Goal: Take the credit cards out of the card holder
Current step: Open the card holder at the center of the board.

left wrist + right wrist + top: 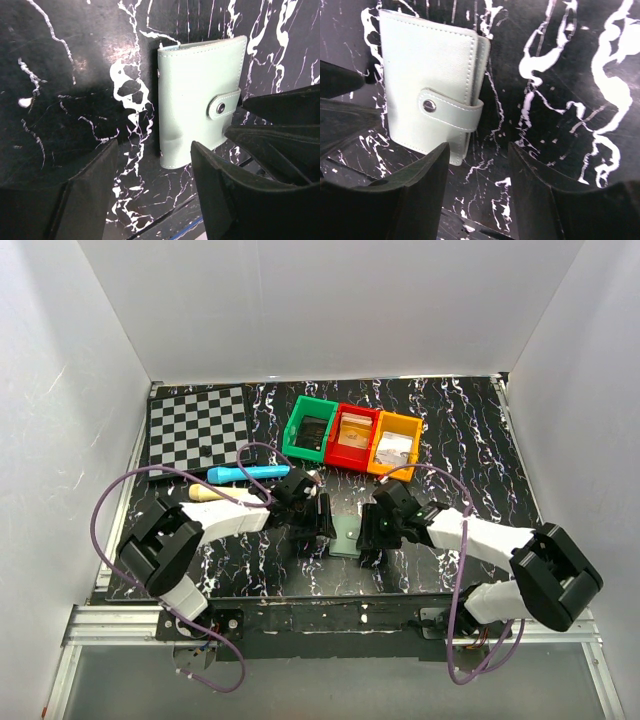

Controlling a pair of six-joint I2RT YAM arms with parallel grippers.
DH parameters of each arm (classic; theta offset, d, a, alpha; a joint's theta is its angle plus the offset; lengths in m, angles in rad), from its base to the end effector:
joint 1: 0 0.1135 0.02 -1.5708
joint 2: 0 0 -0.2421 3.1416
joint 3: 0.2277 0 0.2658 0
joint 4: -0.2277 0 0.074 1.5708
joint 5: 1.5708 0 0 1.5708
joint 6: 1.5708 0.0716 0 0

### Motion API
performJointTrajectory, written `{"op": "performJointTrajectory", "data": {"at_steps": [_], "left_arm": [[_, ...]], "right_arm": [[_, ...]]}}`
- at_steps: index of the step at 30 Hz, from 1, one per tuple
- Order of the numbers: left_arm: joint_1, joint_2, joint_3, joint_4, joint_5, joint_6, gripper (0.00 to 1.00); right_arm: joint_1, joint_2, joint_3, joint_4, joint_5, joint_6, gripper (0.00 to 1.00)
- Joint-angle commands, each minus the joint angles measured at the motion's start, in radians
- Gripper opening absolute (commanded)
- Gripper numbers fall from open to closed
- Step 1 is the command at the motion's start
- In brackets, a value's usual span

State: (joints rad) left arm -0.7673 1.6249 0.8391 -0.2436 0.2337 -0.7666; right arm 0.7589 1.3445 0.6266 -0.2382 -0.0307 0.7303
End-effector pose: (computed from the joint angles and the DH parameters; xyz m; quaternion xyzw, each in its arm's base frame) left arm 0.2279 -0.2428 0.0914 0.0315 0.9570 -0.2652 0.1133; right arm 0.2047 0.1971 0.1054 -0.0183 0.9529 0.2158 0.2125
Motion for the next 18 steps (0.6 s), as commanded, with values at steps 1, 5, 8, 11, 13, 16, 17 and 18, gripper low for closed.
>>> {"op": "performJointTrajectory", "data": {"at_steps": [1,5,8,11,13,16,17,18], "left_arm": [[0.002,-0.118,-0.011,-0.028,-0.089,0.007,0.64],[0.005,-0.123,-0.003,0.007,-0.067,0.013,0.67],[0.008,-0.083,0.014,0.033,-0.019,0.027,0.62],[0.008,-0.056,0.015,0.058,0.010,0.027,0.57],[0.010,-0.048,0.009,0.070,0.013,0.026,0.57],[0.008,-0.039,0.006,0.073,0.009,0.030,0.56],[0.010,-0.036,0.005,0.070,0.007,0.032,0.55],[0.010,-0.033,0.003,0.069,0.006,0.033,0.55]], "right_arm": [[-0.026,-0.053,0.035,-0.088,0.077,-0.014,0.59],[-0.099,-0.045,0.051,-0.075,0.005,-0.029,0.59],[-0.142,-0.006,0.068,-0.027,-0.086,-0.057,0.58],[-0.150,0.048,0.097,-0.003,-0.147,-0.069,0.58],[-0.151,0.071,0.097,0.025,-0.178,-0.057,0.58],[-0.151,0.102,0.090,0.063,-0.216,-0.039,0.58],[-0.151,0.110,0.090,0.063,-0.219,-0.035,0.58],[-0.151,0.119,0.090,0.065,-0.221,-0.035,0.58]]}}
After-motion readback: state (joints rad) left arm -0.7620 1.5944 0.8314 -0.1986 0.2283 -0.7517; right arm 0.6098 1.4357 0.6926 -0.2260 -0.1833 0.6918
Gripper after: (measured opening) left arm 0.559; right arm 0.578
